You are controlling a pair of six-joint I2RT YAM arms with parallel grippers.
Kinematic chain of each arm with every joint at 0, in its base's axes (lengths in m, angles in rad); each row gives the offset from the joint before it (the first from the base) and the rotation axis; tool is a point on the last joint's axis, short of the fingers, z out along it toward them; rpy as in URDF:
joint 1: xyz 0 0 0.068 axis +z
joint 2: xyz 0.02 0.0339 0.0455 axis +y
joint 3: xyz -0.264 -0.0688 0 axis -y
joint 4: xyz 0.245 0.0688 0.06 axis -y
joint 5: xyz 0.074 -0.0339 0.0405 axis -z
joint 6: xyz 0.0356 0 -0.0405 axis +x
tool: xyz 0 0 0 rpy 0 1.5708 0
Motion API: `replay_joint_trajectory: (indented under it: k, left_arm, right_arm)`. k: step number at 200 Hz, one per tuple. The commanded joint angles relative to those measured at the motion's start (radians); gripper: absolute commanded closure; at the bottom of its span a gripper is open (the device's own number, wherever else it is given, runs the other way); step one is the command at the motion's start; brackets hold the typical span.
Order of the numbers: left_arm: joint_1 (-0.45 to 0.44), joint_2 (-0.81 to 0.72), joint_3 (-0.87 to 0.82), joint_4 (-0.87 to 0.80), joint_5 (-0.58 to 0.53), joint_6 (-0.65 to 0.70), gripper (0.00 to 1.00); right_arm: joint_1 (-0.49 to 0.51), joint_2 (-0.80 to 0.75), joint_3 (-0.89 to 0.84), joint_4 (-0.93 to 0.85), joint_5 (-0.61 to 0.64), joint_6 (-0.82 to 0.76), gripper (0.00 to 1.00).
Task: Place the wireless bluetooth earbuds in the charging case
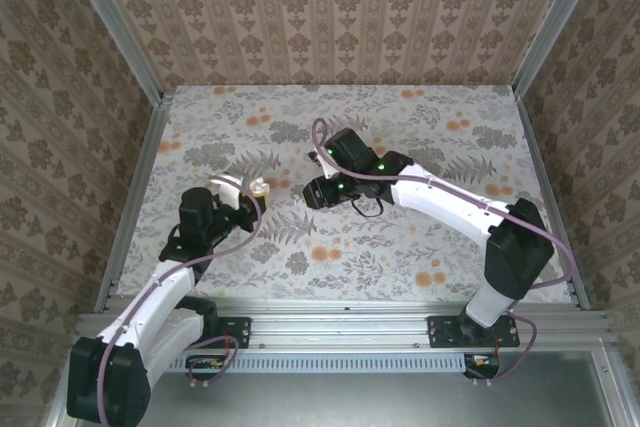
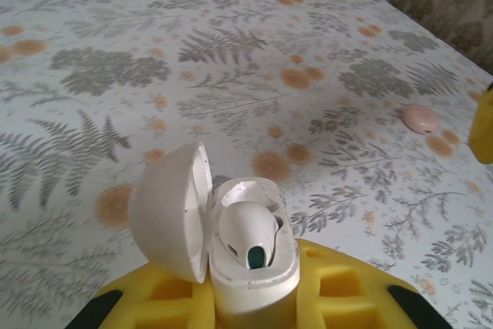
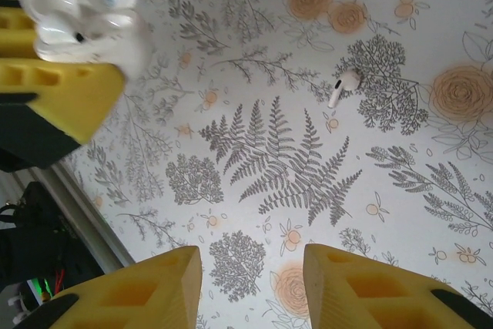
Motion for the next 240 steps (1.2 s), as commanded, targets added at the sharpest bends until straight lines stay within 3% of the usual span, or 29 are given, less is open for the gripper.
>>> replay_joint_trajectory:
  k: [1,69,140,240]
  left_arm:
    - [0.048,-0.031,0.033,-0.081,-0.023,-0.052,0.88]
    - [0.159,-0.033,0.026,-0.105,-0.054,-0.107,0.88]
    - [0.27,-0.008,0.05,-0.171,-0.089,-0.152,0.88]
    - [0.309,0.032,0.046,-0.159,-0.074,-0.172,0.87]
  right_arm:
    - [-0.004,0.056,0.088,-0.115,0.031,0.026,0.6]
    - [-0.005,0.241,0.293,-0.315,0.097,0.025,0.61]
    - [-0.003,0.509,0.64,-0.587,0.168,-0.086,0.62]
    - [0.008,0.744,0.889,-0.651,0.18,-0.104,0.57]
